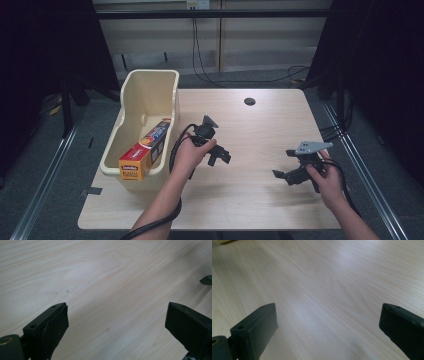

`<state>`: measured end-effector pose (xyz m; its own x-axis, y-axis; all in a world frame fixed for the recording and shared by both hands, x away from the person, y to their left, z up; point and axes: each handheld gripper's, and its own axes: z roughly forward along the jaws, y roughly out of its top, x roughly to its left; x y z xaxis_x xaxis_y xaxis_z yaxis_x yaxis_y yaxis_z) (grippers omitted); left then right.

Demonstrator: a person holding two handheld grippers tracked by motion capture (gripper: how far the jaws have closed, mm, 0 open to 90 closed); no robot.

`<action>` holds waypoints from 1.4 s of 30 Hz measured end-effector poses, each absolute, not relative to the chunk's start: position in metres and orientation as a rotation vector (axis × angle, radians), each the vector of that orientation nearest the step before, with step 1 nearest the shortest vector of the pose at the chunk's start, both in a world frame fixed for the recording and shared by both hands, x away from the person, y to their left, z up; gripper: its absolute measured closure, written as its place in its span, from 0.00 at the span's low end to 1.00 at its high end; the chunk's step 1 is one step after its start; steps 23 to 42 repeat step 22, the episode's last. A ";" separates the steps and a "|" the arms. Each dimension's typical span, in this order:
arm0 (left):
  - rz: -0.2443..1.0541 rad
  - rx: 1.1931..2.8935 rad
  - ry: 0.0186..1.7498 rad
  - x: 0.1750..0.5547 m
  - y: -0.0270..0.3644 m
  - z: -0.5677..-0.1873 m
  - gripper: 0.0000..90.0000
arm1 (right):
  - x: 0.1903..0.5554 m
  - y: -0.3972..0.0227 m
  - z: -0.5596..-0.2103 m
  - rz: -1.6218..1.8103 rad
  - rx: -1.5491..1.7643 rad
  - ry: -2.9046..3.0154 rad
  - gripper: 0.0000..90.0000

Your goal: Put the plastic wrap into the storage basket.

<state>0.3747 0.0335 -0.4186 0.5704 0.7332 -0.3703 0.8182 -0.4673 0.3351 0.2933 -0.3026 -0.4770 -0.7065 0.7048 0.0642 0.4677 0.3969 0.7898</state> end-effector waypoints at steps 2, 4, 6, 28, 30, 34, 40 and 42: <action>-0.240 2.325 1.243 0.374 0.035 -0.423 0.05 | 0.293 -0.303 -0.477 1.207 1.026 2.378 0.02; -0.232 2.327 1.247 0.372 0.037 -0.430 0.05 | 0.293 -0.302 -0.477 1.205 1.026 2.377 0.02; -0.239 2.328 1.238 0.371 0.039 -0.432 0.05 | 0.293 -0.302 -0.477 1.204 1.027 2.378 0.02; -0.243 2.318 1.230 0.357 0.045 -0.466 0.06 | 0.294 -0.300 -0.480 1.178 1.027 2.390 0.02; -0.243 2.318 1.230 0.357 0.045 -0.466 0.06 | 0.294 -0.300 -0.480 1.178 1.027 2.390 0.02; -0.243 2.318 1.230 0.357 0.045 -0.466 0.06 | 0.294 -0.300 -0.480 1.178 1.027 2.390 0.02; -0.243 2.318 1.230 0.357 0.045 -0.466 0.06 | 0.294 -0.300 -0.480 1.178 1.027 2.390 0.02; -0.243 2.318 1.230 0.357 0.045 -0.466 0.06 | 0.294 -0.300 -0.480 1.178 1.027 2.390 0.02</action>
